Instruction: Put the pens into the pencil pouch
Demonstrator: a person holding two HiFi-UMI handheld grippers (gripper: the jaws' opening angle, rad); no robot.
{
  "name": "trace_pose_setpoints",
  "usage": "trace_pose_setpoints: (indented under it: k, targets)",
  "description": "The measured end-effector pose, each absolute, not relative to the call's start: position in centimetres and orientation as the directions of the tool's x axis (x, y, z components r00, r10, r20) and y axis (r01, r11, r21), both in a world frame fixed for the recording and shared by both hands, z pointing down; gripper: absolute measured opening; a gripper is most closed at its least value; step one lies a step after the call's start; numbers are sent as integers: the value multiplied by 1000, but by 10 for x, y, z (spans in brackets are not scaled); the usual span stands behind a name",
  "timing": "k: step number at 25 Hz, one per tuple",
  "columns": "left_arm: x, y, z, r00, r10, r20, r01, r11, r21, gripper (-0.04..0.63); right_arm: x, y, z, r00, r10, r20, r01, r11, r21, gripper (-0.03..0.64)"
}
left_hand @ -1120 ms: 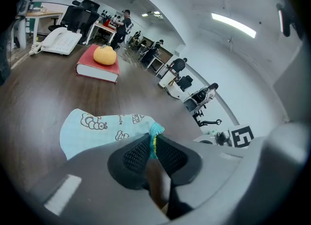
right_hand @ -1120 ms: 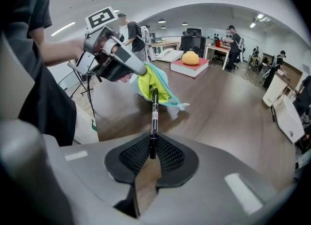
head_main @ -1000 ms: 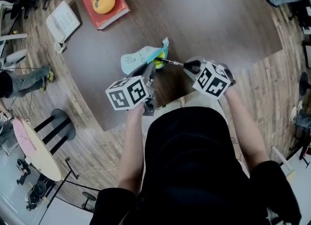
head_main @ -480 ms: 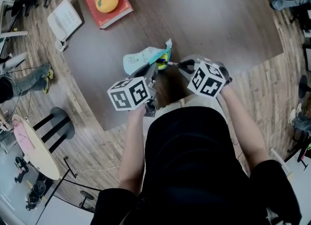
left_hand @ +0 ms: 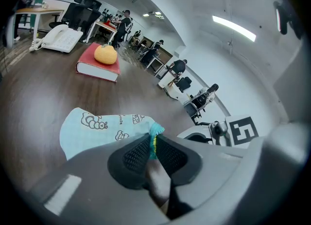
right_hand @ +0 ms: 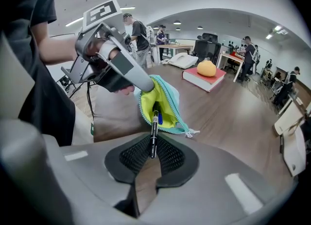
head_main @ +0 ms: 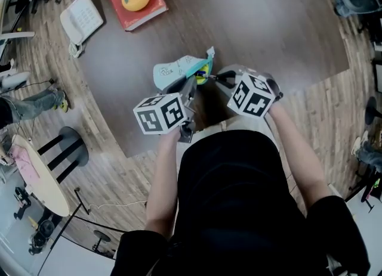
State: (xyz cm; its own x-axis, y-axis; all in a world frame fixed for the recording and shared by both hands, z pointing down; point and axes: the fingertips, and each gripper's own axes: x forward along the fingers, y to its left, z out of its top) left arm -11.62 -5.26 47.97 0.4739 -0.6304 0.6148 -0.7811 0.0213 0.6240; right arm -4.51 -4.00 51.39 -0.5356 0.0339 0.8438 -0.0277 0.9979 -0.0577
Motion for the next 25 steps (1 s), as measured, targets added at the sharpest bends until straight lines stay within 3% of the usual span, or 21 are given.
trace_pose_setpoints:
  k: [25]
  targets:
    - [-114,-42,477,478,-636,605,-775,19,632,34,-84,-32,514,-584,73,808,18,997,-77,47]
